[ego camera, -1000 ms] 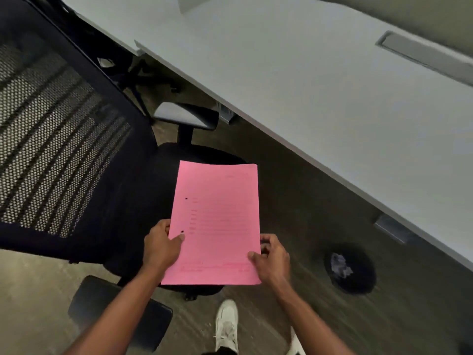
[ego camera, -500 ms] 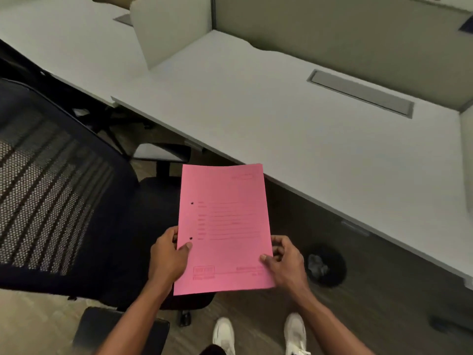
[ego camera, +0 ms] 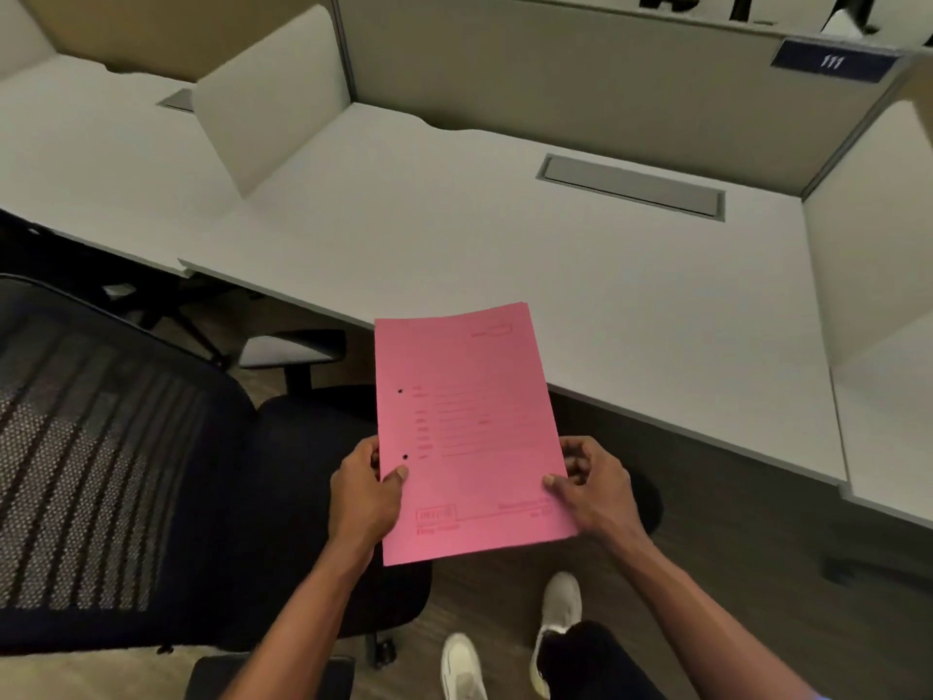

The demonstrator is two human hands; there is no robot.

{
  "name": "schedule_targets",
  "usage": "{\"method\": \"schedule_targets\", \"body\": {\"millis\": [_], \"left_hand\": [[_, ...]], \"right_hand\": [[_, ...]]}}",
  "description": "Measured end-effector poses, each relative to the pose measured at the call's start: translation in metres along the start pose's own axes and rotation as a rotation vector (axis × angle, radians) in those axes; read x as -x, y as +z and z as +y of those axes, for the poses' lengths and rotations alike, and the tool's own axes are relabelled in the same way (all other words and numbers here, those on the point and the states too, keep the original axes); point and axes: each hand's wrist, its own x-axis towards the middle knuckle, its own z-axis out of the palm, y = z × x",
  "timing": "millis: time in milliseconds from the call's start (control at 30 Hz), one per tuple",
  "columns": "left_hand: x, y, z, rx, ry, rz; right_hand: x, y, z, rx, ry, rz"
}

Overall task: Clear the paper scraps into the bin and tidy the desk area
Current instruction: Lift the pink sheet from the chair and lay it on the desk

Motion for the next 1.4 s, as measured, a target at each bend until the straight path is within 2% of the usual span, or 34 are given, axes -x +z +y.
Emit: {"method": "schedule_targets", "body": {"millis": [367,600,933,1400], "left_hand": [[-0.063,0.046,0.069,-0.044,0.028,-0.030],[-0.113,0.090,0.127,-0.083,0.017,-0.014],[-0.170,0.145,0.196,-0.043,0.003,0.061],[-0.272,0.154,0.250,-0.169,0.054,0.070]], "right_hand": [[-0.082,-0.049,-0.008,-0.138,0.004,-0.011],[-0.162,-0.093,-0.015,-0.046,-0.056,-0.021],[-0.257,-0.152,-0.036,-0.043,-0.114,-0.019],[-0.350,-0.149,-0.062,-0.147,-0.099,0.015]]}}
